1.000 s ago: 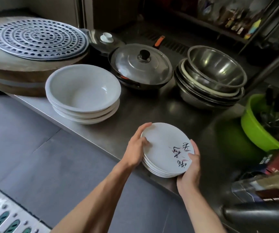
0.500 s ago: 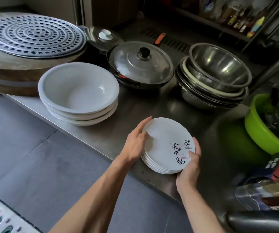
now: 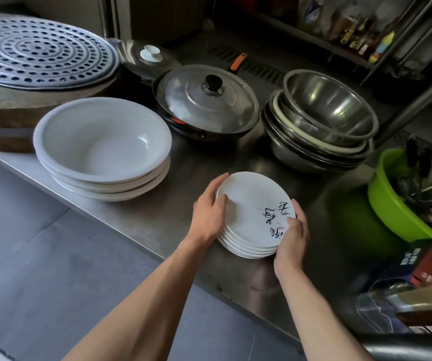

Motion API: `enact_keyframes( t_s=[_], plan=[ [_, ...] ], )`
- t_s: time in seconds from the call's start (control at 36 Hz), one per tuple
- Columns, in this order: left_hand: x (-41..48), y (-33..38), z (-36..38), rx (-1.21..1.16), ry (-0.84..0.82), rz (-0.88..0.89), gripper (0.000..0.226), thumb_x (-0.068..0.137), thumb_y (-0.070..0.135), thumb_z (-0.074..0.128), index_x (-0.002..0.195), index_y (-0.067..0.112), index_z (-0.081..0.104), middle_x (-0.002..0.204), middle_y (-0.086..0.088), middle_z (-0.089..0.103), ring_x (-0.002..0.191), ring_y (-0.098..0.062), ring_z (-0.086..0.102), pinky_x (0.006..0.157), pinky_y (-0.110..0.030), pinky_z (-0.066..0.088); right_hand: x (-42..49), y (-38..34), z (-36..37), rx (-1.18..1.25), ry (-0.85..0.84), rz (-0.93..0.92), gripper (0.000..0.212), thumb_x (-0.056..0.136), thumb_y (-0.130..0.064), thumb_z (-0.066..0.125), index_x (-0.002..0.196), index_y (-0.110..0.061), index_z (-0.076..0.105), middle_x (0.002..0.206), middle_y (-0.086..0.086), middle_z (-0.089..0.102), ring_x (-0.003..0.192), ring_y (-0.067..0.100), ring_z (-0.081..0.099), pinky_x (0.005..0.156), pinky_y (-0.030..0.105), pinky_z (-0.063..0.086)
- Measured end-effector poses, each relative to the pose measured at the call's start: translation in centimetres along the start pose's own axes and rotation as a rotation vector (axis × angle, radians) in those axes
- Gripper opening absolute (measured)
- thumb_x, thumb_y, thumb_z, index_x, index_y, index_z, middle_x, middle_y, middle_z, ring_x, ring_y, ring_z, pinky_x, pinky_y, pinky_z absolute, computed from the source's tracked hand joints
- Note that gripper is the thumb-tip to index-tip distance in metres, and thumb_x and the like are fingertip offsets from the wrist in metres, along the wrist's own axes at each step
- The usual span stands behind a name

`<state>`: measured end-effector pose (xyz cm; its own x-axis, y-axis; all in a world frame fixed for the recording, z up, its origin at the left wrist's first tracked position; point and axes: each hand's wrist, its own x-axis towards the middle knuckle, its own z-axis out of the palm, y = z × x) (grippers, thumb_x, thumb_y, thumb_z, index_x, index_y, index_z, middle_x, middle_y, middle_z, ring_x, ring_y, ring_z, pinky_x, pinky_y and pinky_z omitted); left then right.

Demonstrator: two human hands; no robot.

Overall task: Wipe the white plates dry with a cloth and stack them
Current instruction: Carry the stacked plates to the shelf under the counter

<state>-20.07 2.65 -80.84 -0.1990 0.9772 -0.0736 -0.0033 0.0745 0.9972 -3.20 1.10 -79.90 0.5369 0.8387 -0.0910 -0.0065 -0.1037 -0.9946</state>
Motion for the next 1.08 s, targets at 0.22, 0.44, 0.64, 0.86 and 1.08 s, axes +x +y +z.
enact_keyframes(
  t_s=[0.22,0.44,0.64,0.86,1.08],
  plan=[
    [0.3,0.8,-0.5,0.102,-0.029,0.015,0.053,0.090,0.029,0.052,0.142,0.036,0.057,0.133,0.018,0.063,0.115,0.007,0.057,0.095,-0.005,0.040,1.7,-0.1,-0.3,-0.117,-0.055,-0.015,0.046,0.092,-0.015,0.042,0.123,-0.041,0.063,0.109,-0.019,0.070,0.090,-0.003,0.067,0.067,0.013,0.052],
    [-1.1,2.9,-2.5,0.250,-0.094,0.020,0.050,0.088,0.028,0.060,0.137,0.028,0.058,0.130,0.002,0.063,0.123,-0.015,0.057,0.110,-0.041,0.046,0.9,-1.9,-0.7,-0.268,-0.085,-0.097,0.042,0.096,-0.021,0.052,0.135,-0.035,0.056,0.124,-0.010,0.064,0.098,0.000,0.064,0.081,0.021,0.049],
    [-3.8,5.7,-7.6,0.409,-0.230,0.146,0.045,0.085,0.042,0.053,0.127,0.027,0.064,0.125,0.006,0.065,0.115,-0.009,0.063,0.104,-0.039,0.053,-4.2,-5.2,1.6,-0.502,-0.068,-0.379,0.037,0.094,-0.030,0.055,0.129,-0.020,0.062,0.138,0.003,0.051,0.127,0.025,0.047,0.109,0.050,0.038],
    [-9.2,15.2,-18.3,0.484,-0.031,0.232,0.027,0.094,0.047,0.047,0.114,0.044,0.064,0.115,0.020,0.060,0.102,0.007,0.060,0.085,-0.021,0.051,-15.3,-13.0,6.2,-0.527,-0.318,-0.449,0.044,0.093,-0.038,0.050,0.131,-0.019,0.061,0.139,-0.003,0.049,0.135,0.015,0.042,0.115,0.042,0.032],
    [-17.0,32.7,-33.1,0.645,0.191,0.144,0.030,0.095,0.039,0.051,0.117,0.030,0.070,0.116,0.007,0.065,0.108,-0.006,0.060,0.093,-0.034,0.051,-31.4,-29.8,13.0,-0.562,-0.645,-0.506,0.052,0.093,-0.046,0.046,0.131,-0.014,0.062,0.142,0.001,0.052,0.135,0.018,0.045,0.113,0.034,0.036]
  ],
)
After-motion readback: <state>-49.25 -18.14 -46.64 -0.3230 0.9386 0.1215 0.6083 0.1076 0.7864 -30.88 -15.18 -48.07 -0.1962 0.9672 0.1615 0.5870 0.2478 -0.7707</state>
